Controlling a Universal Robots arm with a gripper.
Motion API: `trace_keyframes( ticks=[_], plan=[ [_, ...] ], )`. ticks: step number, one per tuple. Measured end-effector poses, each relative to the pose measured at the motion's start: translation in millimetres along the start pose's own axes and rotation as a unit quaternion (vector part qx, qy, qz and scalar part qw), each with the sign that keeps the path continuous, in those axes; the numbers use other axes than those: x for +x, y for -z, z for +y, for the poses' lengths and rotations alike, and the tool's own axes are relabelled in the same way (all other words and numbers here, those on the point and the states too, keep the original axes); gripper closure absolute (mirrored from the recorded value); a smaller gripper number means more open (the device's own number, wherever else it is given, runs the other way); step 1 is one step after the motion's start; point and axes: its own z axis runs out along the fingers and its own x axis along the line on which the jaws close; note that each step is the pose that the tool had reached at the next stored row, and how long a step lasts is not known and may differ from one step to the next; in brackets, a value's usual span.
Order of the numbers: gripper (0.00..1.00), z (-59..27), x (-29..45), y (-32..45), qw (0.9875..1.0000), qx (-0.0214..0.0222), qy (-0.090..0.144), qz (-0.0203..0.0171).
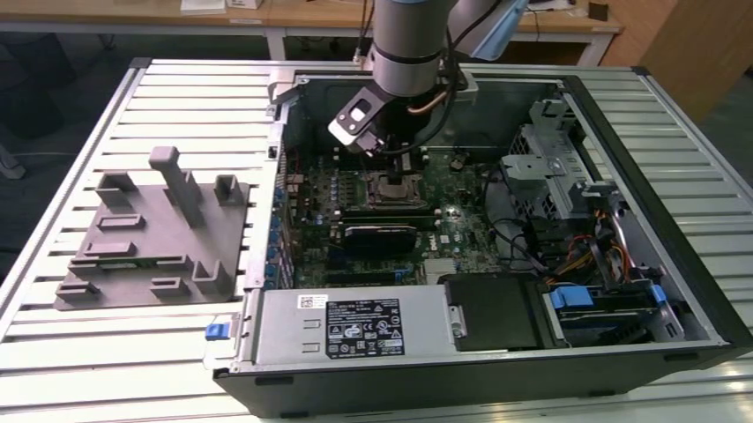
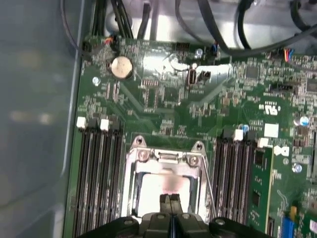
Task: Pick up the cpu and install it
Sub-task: 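Close the cpu cover, then install the first cpu locking lever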
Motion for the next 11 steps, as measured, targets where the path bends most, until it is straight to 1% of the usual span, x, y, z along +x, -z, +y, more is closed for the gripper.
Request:
trace_keyframes(
  ticks=[5,11],
  plan=[
    [0.89,6.8,-0.5,-0.2,1.0000,0.0001,0.002,0.0005],
    [0.89,8.9,-0.6,-0.2,1.0000,0.0000,0.003,0.0006]
  ],
)
